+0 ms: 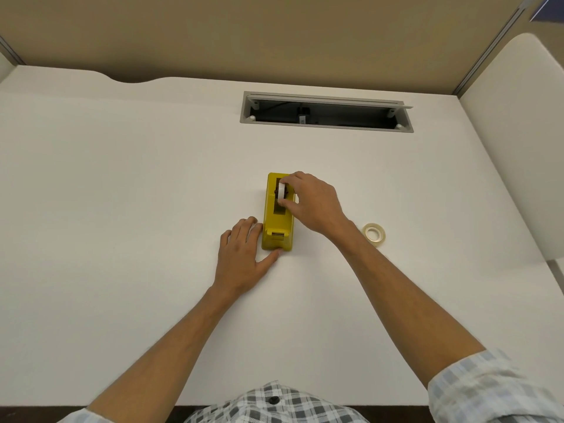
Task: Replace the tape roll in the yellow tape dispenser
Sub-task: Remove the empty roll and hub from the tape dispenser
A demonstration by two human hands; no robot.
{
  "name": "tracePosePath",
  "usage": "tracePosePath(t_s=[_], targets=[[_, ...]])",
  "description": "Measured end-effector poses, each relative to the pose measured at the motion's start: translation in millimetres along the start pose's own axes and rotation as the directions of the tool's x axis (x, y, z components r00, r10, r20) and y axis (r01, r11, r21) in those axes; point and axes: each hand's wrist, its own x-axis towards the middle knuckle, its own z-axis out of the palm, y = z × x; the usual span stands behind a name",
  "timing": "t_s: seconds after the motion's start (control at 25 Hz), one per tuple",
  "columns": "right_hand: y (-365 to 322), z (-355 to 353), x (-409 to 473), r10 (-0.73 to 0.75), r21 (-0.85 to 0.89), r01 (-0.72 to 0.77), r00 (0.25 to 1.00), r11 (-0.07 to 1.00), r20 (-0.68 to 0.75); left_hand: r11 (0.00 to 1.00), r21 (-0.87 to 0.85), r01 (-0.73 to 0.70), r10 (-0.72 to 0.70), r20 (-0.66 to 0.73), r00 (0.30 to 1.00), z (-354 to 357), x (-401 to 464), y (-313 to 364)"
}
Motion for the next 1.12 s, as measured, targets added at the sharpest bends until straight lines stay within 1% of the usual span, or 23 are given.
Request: tracePosePath(t_s=[0.32, 0.84, 1.0, 1.12], targets=[[-2.5, -3.4, -4.0, 0.026, 0.025, -0.027, 0.999, 0.999, 0.024, 1.0, -0.007, 0.002, -0.002, 0.008, 1.0, -1.2, -0.2, 0.7], [-4.8, -4.8, -7.4, 0.007, 0.039, -0.006, 1.0, 0.999, -0.029, 1.0, -0.016, 0.01, -0.009, 0.026, 1.0, -3.4, -0.9, 2.3], [-3.7, -1.5, -13.1, 0.015, 0.11, -0.013, 1.0, 0.994, -0.016, 0.998, -0.052, 0.018, -0.017, 0.03, 0.999, -5.3, -1.5, 2.9], [-3.0, -1.8, -17.7, 0.016, 0.194, -0.013, 1.0, 0.981, -0.014, 0.988, -0.149, 0.046, -0.039, 0.044, 0.998, -8.6, -2.5, 1.6]])
